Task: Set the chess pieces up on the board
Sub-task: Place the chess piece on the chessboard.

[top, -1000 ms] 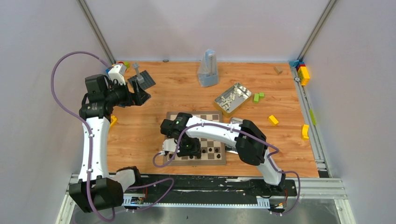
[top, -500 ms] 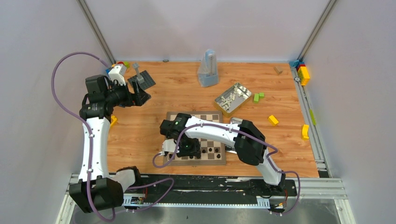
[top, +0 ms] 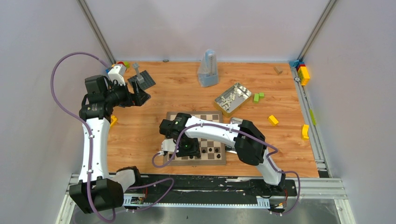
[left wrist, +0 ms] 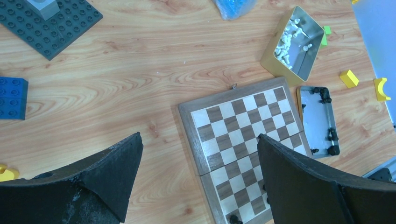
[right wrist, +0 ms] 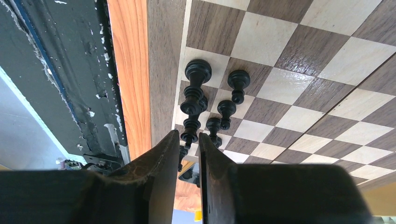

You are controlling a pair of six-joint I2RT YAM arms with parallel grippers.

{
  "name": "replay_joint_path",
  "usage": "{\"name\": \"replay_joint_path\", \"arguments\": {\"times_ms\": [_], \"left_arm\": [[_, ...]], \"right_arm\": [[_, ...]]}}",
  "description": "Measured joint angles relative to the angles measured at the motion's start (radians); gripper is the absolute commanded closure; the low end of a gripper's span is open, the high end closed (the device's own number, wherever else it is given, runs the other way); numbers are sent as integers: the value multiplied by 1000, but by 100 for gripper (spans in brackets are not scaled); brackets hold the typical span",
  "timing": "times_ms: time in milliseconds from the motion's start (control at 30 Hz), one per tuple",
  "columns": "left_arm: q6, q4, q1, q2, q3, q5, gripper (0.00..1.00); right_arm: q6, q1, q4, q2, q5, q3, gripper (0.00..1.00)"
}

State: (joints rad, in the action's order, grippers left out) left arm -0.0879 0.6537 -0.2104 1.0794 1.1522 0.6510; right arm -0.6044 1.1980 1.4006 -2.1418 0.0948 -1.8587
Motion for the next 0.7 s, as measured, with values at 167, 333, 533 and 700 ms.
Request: {"name": "replay_joint_path", "arguments": {"times_ms": [167,333,533,700], "left_arm": [[0,0,-1,0,0,3,0],[0,0,-1,0,-1,3,0],[0,0,-2,0,-3,4,0],[0,0,-2,0,-6,5,0]], "right_arm": [[0,3,0,0,0,0,76],[0,4,0,0,0,0,80],[1,4,0,0,2,0,86],[1,4,1,0,3,0,86]]}}
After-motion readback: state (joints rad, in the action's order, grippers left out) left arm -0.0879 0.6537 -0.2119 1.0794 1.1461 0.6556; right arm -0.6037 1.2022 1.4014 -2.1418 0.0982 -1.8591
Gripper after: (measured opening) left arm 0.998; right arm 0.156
